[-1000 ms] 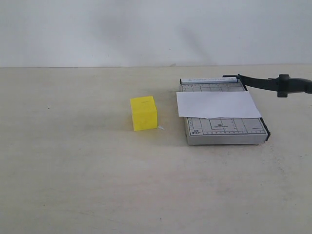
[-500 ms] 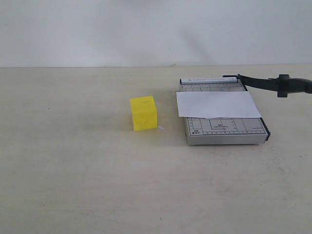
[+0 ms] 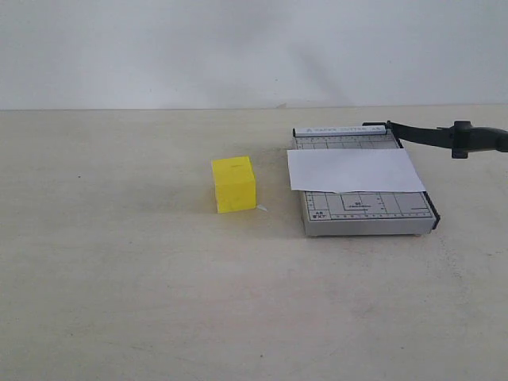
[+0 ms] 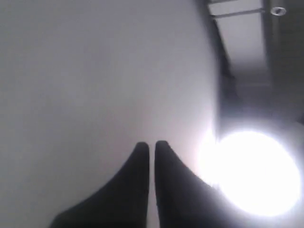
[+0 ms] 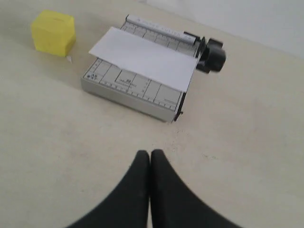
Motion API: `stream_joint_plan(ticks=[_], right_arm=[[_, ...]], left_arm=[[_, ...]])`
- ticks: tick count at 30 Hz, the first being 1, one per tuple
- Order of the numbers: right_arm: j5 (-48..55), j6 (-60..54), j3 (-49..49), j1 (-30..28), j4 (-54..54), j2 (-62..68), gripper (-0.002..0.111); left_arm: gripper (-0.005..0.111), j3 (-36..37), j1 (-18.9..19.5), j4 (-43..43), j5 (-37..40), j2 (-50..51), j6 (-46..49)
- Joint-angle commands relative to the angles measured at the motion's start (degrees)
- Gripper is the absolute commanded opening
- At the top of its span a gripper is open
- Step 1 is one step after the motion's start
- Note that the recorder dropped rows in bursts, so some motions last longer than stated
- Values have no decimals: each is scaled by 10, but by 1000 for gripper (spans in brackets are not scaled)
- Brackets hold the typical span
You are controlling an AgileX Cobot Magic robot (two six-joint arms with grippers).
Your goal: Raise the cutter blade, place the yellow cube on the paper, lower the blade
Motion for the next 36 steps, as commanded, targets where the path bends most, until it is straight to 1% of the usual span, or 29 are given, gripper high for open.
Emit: stream_joint_plan(ticks=[1,2,3,4,5,6,7,8,10,11,12,13,15,16,17,18,19,20,21,22,23,24,25,27,28,30,33,34,36], right_arm=[[-31,27,35,-1,0,-1,0],[-39,27,36,-1,-1,-1,0],[-43,27,36,-1,-5,-1,0],[-46,27,36,-1,-16,-1,0],[-47,24,36,-1,-26,-1,0],[-47,24,36,-1,-46,-1,0],[-50,21,36,-1,-56,-1,0],[-59,17,37,-1,-74,-1,0],[-75,17,42,-1,-91,4,0],[-81,17,44,-1,-92,7,0],[-89,17,50,-1,-92,13,0],[-96,17,55,-1,-91,18,0],[-108,25,67,-1,-90,34,0],[-116,41,73,-1,-90,43,0],[-122,62,80,-1,-90,50,0],[-124,84,85,-1,-90,60,0],[-124,101,89,-1,-89,68,0],[-120,112,93,-1,-89,75,0],[-116,118,96,-1,-89,81,0],[-111,118,96,-1,-89,87,0],[-111,118,96,-1,-89,89,0],[-115,118,96,-1,-89,92,0],[-119,118,96,-1,-89,93,0],[-124,118,96,-1,-89,93,0],[-127,118,96,-1,-89,93,0],[-127,118,96,-1,-89,93,0],[-127,119,96,-1,-89,93,0],[-127,119,96,-1,-89,93,0],[-127,121,96,-1,-89,93,0]], left_arm=[[4,-75,-1,191,513,11,25],[4,-121,-1,273,566,64,24],[4,-155,-1,299,539,103,24],[4,-224,-1,320,461,205,-24],[4,-267,-1,347,432,266,-80],[4,-351,-4,478,389,382,-196],[4,-398,-12,550,368,446,-265],[4,-478,-33,550,321,575,-267],[4,-536,-63,550,272,667,-258],[4,-561,-86,550,267,715,-258],[4,-576,-108,550,279,754,-258],[4,-590,-140,550,320,787,-258],[4,-600,-214,550,461,834,-258],[4,-600,-254,550,576,850,-260],[4,-598,-295,550,710,863,-263],[4,-596,-327,541,827,869,-261],[4,-596,-364,516,978,881,-251],[4,-596,-395,505,1121,888,-247],[4,-596,-417,500,1233,895,-247],[4,-596,-431,500,1302,898,-244],[4,-596,-438,500,1322,898,-219],[4,-596,-441,496,1304,898,-169],[4,-596,-442,490,1269,894,-123],[4,-596,-442,444,1146,890,-11],[4,-596,-442,415,1098,890,20],[4,-596,-442,333,1012,890,52],[4,-596,-442,233,920,890,59],[4,-596,-442,219,889,890,66],[4,-596,-442,209,798,892,78]])
